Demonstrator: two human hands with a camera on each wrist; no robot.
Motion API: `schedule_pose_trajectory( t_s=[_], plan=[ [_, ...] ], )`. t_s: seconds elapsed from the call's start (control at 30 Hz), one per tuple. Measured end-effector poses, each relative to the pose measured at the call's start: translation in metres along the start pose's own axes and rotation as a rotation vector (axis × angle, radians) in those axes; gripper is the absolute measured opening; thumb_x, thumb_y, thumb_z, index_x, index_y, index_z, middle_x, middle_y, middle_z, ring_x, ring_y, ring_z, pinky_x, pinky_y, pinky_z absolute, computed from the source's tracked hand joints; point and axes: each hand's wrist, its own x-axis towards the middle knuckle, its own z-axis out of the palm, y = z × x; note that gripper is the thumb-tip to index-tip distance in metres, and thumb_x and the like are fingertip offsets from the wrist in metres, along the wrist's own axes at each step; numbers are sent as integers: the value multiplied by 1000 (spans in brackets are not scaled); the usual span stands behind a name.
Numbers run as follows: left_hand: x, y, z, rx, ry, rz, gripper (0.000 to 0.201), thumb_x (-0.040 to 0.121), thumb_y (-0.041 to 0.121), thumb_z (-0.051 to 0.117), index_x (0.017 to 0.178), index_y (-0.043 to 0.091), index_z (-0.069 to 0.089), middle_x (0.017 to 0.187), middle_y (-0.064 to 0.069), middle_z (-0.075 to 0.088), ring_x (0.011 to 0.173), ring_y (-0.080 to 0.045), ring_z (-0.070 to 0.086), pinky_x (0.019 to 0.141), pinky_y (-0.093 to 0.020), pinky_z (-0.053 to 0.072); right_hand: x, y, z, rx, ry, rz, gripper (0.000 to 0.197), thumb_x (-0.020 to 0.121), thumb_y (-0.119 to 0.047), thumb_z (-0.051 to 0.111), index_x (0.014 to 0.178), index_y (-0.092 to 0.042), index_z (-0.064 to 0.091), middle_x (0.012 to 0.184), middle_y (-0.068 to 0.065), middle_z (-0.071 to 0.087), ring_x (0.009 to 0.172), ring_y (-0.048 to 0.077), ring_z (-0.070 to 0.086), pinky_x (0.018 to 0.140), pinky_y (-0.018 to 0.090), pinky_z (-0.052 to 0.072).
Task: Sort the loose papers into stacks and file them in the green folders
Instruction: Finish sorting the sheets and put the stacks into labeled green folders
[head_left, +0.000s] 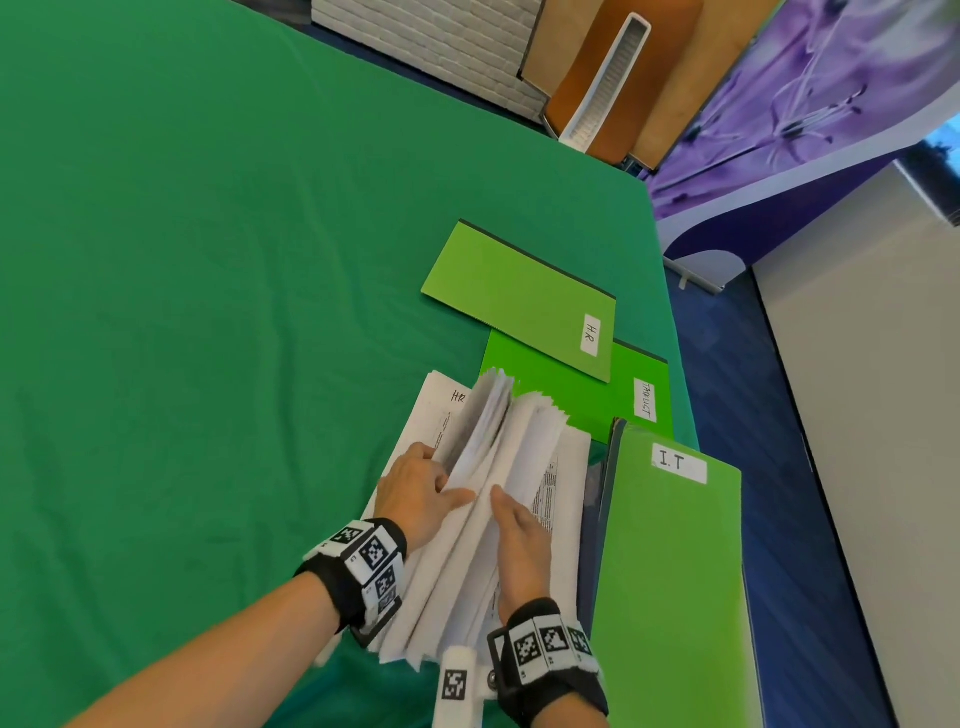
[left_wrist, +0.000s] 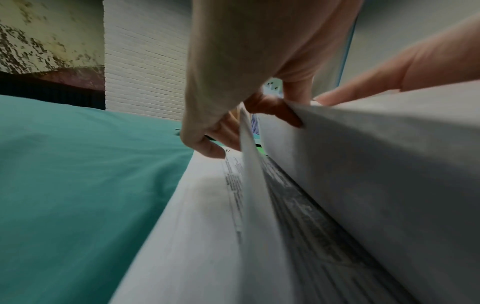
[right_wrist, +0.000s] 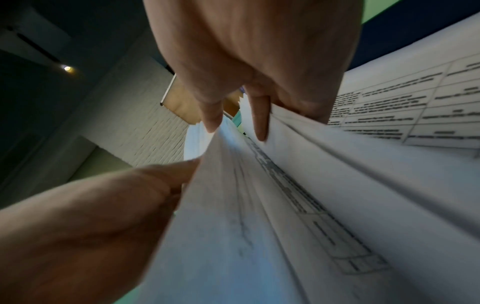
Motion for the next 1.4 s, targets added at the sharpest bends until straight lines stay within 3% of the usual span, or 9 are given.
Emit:
schedule_pose_trajectory(
  t_s=[0.13,0.27,0.43,0.67,0.93,1.1,1.27,1.33,1.4],
  plan=[
    [0,4,10,-102,-38,20,52,81,42,74,55,16,36,88,4,40,81,-25,50,66,-33,36,0,0,7,-117,1,-58,59,79,-56,69,126,-20,60,125,-8,60,114,11,57,104,35,44],
    [0,6,11,-152,-88,36,53,79,43,76,54,16,37,82,5,39,71,-13,39,63,-31,34,1,-2,7,-63,13,-45,48,80,-51,70,117,-21,63,113,-5,68,103,10,63,94,30,51],
    [-3,6,10,-110,-111,62,53,76,45,77,53,16,39,91,6,42,81,-12,44,65,-30,34,0,-3,6,-18,19,-88,38,82,-44,72,112,-22,67,104,-6,72,96,8,67,84,27,55],
    [-5,12,13,-8,-134,89,46,75,44,76,56,17,42,79,8,35,61,-10,39,56,-29,31,1,-7,7,-86,45,-171,18,89,-33,67,104,-23,69,97,-9,73,90,5,68,78,22,55],
    [-6,7,7,-38,-147,108,51,79,51,72,59,16,40,78,8,34,64,-4,36,56,-27,27,16,7,1,-223,172,-91,25,97,-24,50,82,-13,66,84,7,69,84,27,64,79,42,54],
    [-1,-5,0,-80,-58,26,41,98,36,51,64,15,46,87,-4,44,83,-23,52,70,-32,43,19,11,-6,-204,249,-50,30,99,-25,49,73,-14,59,80,7,65,79,28,59,76,37,49],
    [5,-20,-9,-44,43,-61,45,96,35,56,59,14,40,88,-6,48,65,-16,44,62,-29,38,16,8,-15,-178,306,-60,37,97,-24,55,67,-5,61,70,8,64,70,26,58,72,36,50],
    [6,-21,-12,-21,70,-98,40,94,35,60,63,14,46,98,-8,53,74,-18,51,73,-32,46,15,8,-17,-157,332,-49,42,96,-27,57,69,5,59,65,8,60,64,23,53,66,33,47],
    [1,-16,-14,85,171,-126,19,91,35,63,90,16,60,115,-6,51,100,-20,53,92,-37,46,14,9,-17,-139,350,-45,46,94,-30,60,69,8,59,62,12,57,60,22,51,62,31,45]
  ],
)
